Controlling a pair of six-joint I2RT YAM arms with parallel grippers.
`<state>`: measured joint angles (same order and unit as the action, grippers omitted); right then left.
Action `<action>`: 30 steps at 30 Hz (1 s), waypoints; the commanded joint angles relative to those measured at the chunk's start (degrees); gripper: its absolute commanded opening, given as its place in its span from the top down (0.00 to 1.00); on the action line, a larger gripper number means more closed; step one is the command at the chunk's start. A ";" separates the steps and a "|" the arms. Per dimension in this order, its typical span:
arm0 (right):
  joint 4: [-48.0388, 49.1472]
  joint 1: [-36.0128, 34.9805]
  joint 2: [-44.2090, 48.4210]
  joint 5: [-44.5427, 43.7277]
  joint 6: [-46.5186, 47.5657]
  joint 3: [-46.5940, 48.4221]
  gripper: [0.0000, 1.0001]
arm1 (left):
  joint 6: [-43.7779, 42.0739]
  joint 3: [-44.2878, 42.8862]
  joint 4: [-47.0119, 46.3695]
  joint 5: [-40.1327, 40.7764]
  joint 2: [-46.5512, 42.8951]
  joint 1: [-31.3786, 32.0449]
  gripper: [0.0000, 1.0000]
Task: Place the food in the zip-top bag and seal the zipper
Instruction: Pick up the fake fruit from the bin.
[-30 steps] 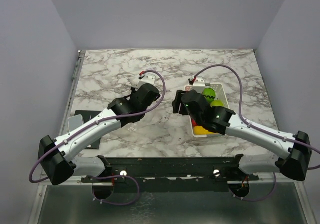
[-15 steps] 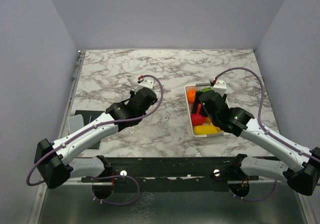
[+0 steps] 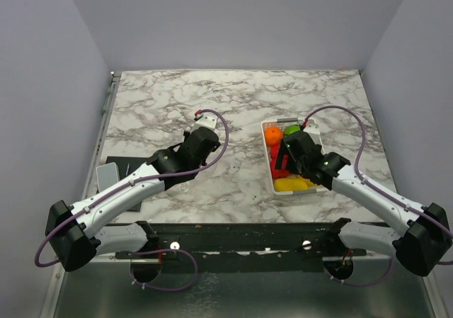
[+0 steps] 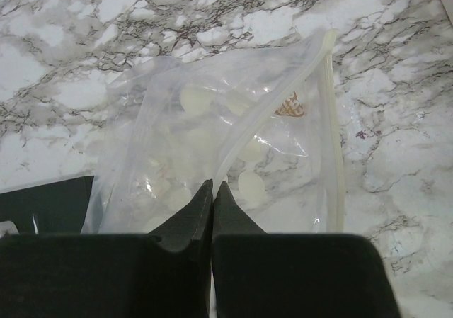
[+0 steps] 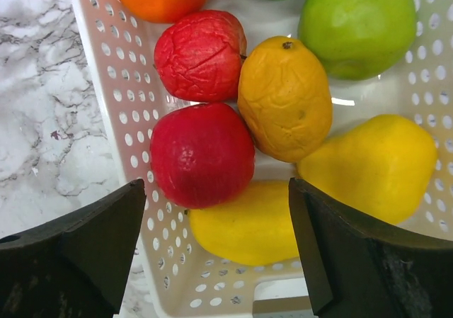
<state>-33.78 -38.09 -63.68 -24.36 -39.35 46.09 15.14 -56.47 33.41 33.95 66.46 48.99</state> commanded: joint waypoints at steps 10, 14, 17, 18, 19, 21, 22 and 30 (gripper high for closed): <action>9.19 4.71 -6.43 7.74 -5.12 -3.84 0.13 | -0.72 1.13 -1.86 -3.26 -1.46 0.04 1.00; 11.42 4.99 -7.44 9.28 -6.07 -4.92 0.13 | -0.70 1.25 -1.94 -3.52 -1.68 0.01 1.00; 12.34 5.22 -8.49 9.83 -6.79 -5.47 0.14 | -0.71 1.27 -2.03 -3.71 -1.77 -0.03 1.00; 12.64 5.24 -8.81 10.05 -7.00 -5.69 0.15 | -0.70 1.27 -2.03 -3.72 -1.77 0.03 1.00; 13.01 5.28 -8.97 10.20 -7.28 -6.03 0.17 | -0.67 1.27 -2.03 -3.79 -1.83 -0.01 1.00; 13.89 5.38 -9.30 10.44 -7.55 -6.63 0.20 | -0.68 1.27 -1.99 -3.90 -1.93 -0.01 1.00; 14.11 5.50 -9.42 10.34 -7.76 -6.92 0.23 | -0.71 1.27 -2.03 -3.91 -1.94 0.00 1.00; 12.61 6.18 -6.08 8.11 -7.61 -7.67 0.68 | -0.68 1.41 -2.07 -4.15 -2.36 -0.01 1.00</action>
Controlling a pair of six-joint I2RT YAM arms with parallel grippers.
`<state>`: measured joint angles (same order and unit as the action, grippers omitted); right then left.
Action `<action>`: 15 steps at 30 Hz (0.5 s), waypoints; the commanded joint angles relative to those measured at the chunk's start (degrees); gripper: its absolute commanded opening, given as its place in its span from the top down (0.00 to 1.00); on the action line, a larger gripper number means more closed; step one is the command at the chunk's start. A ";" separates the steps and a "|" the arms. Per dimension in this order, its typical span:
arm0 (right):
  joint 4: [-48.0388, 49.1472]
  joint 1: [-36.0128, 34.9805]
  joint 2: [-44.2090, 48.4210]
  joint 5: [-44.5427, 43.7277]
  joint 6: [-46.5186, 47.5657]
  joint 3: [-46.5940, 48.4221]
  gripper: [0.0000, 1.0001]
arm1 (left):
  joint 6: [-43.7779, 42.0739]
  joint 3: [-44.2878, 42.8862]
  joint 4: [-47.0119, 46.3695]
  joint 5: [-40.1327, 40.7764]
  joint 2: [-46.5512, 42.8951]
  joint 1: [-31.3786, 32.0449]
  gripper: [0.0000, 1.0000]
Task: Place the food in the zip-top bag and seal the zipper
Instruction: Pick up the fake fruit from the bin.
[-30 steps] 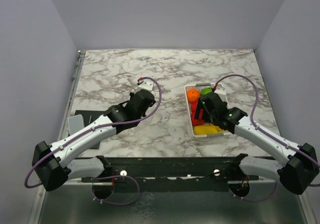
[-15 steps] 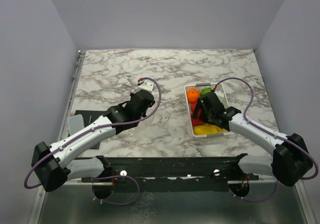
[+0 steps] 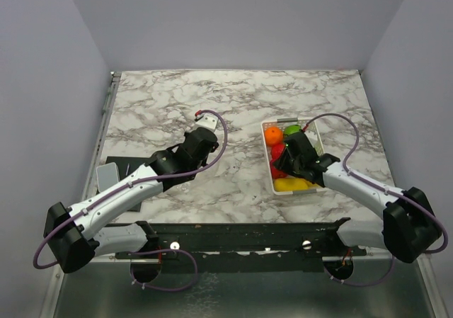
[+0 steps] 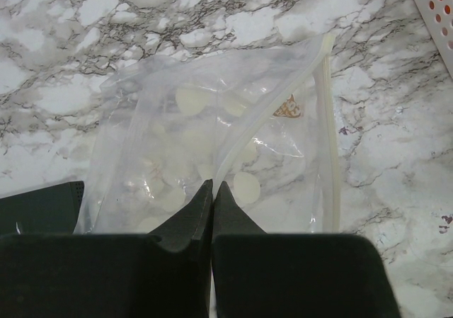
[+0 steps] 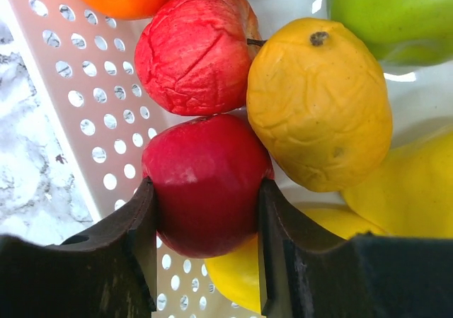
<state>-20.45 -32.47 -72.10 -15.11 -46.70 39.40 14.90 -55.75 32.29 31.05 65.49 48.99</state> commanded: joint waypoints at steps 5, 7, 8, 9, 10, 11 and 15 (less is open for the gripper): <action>-5.04 0.61 6.08 -4.52 0.55 1.19 0.87 | -0.47 0.73 -1.00 -1.32 -1.42 0.04 1.00; -6.46 0.59 7.44 -5.44 1.25 2.34 0.91 | -0.40 0.73 -1.00 -1.38 -1.44 -0.01 1.00; -7.31 0.58 8.01 -5.78 1.52 3.07 0.92 | -0.37 0.73 -1.00 -1.42 -1.42 0.02 1.00; -8.25 0.59 8.59 -5.91 1.77 3.84 0.93 | -0.36 0.73 -1.00 -1.43 -1.35 0.00 1.00; -8.89 0.58 9.07 -5.92 2.09 4.57 0.93 | -0.35 0.68 -1.00 -1.43 -1.36 0.03 1.00; -9.46 0.57 9.46 -5.75 2.61 5.45 0.94 | -0.39 0.67 -1.00 -1.47 -1.34 0.05 1.00; -10.76 0.59 10.95 -4.03 4.94 8.63 0.98 | -0.38 0.64 -1.00 -1.44 -1.33 -0.01 1.00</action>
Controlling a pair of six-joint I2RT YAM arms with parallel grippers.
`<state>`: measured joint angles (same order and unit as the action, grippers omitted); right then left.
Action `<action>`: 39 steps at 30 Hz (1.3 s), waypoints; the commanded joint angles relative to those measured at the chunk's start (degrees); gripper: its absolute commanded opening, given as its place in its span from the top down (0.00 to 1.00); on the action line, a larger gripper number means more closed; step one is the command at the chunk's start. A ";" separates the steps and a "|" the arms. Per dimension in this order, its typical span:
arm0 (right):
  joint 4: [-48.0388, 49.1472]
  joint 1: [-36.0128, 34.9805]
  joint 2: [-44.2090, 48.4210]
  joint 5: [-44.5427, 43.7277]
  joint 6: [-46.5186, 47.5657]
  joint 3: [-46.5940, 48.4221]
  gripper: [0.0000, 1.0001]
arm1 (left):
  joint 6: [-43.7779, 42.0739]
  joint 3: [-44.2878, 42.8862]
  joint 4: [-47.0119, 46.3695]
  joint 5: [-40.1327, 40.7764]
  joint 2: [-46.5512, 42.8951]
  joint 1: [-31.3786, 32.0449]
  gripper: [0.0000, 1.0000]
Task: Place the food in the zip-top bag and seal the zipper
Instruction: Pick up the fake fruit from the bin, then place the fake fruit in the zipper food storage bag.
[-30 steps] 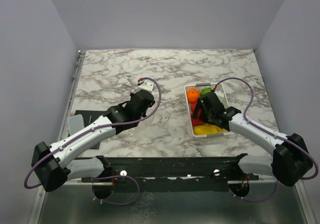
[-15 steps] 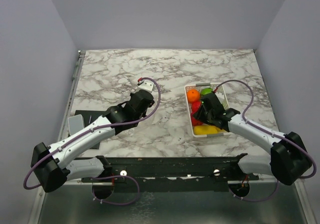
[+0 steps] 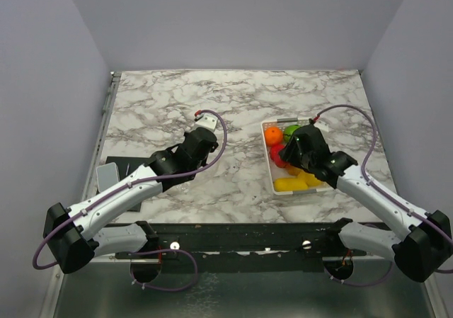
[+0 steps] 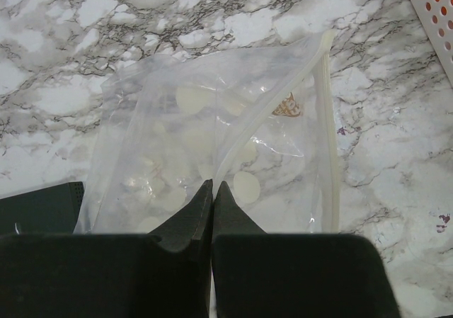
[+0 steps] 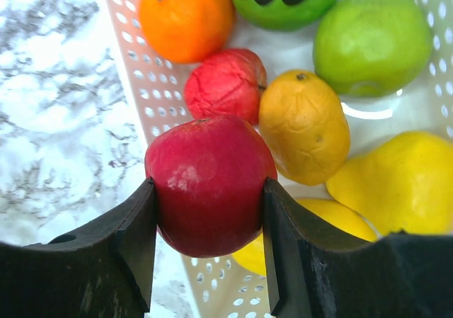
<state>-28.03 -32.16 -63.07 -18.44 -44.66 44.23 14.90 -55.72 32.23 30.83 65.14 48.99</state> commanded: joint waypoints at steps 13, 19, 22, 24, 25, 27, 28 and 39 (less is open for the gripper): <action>2.11 -1.06 0.81 12.47 7.79 10.56 0.99 | -0.44 0.62 -0.93 -1.52 -1.07 -0.08 1.00; 6.70 -5.62 -2.31 15.68 7.35 12.36 0.99 | -0.44 0.62 -0.92 -1.73 -0.99 -0.07 1.00; 7.96 -9.71 -4.86 13.82 7.27 14.60 0.99 | -0.47 0.62 -0.94 -1.82 -1.06 -0.11 1.00; 8.65 -12.15 -6.54 12.79 7.39 16.11 0.99 | -0.42 0.62 -0.94 -1.83 -1.15 -0.05 1.00; 9.02 -12.84 -7.22 12.84 7.33 16.68 0.99 | -0.43 0.62 -0.94 -1.75 -1.16 -0.08 1.00; 10.02 -13.77 -8.17 13.31 7.31 17.51 0.99 | -0.41 0.62 -0.94 -1.73 -1.24 -0.05 1.00; 10.65 -14.13 -8.52 13.58 7.31 17.90 0.99 | -0.40 0.62 -0.94 -1.74 -1.31 -0.08 1.00; 18.04 -17.44 -12.32 18.00 5.52 20.13 0.99 | -0.30 0.70 -0.93 -2.04 -1.64 -0.12 1.00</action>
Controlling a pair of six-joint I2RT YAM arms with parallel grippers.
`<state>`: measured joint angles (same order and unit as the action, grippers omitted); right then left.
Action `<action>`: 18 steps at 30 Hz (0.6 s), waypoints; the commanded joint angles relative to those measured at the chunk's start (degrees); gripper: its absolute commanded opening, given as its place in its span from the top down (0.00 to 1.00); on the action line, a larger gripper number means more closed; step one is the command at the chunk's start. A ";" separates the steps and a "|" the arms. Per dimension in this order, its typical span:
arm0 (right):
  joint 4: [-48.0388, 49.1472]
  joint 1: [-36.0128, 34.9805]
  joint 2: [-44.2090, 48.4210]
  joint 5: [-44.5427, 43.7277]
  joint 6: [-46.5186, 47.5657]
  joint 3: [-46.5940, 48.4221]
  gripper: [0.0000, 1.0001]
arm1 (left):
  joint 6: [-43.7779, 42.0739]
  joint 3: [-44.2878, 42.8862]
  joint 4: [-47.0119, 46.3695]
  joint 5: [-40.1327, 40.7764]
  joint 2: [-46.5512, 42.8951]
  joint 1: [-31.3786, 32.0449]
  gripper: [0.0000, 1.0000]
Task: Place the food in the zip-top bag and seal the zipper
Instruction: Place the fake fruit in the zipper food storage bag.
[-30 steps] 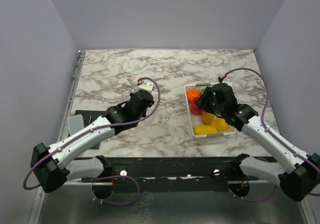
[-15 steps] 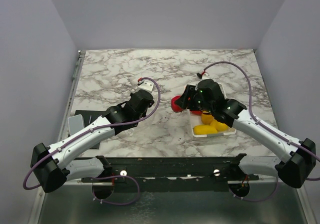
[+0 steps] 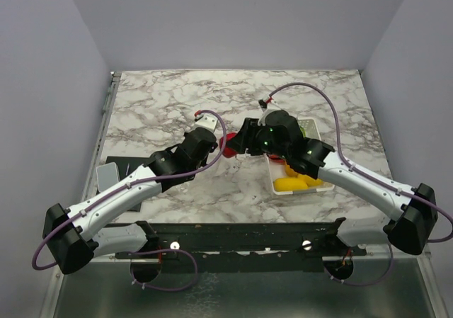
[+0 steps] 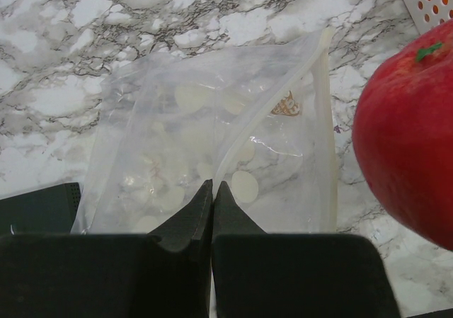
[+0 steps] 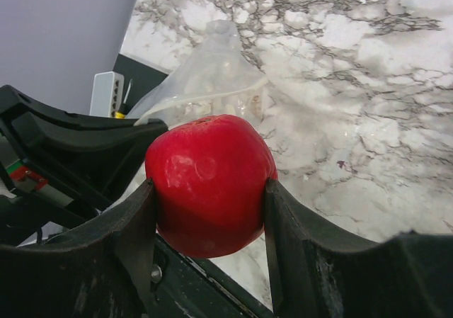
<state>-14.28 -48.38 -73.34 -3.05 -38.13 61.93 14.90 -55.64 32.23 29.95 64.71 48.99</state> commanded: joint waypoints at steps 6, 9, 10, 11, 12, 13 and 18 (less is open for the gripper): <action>5.53 -3.25 -6.66 4.34 -1.64 4.52 0.99 | -0.16 0.53 -0.94 -1.30 -1.33 -0.21 1.00; 6.35 -4.30 -8.65 4.42 -2.30 4.87 0.99 | -0.11 0.53 -1.03 -1.30 -1.25 -0.27 1.00; 6.82 -4.61 -9.22 4.49 -2.56 4.68 0.99 | -0.06 0.53 -1.03 -1.38 -1.27 -0.24 1.00; 7.34 -4.88 -9.65 4.47 -2.97 4.38 0.99 | -0.11 0.53 -1.10 -1.38 -1.30 -0.25 1.00; 7.94 -5.10 -10.05 4.36 -3.38 3.80 0.99 | -0.04 0.53 -1.16 -1.47 -1.40 -0.36 1.00; 8.57 -5.28 -10.33 4.25 -3.89 3.28 0.99 | 0.06 0.53 -1.20 -1.61 -1.42 -0.50 1.00; 12.44 -6.18 -11.72 3.32 -6.23 0.34 0.99 | 0.47 0.29 -1.68 -3.23 -1.59 -1.17 1.00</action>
<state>-7.03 -53.47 -83.70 -0.08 -41.69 64.34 14.94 -55.57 32.21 29.71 64.38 48.29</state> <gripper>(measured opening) 0.546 0.005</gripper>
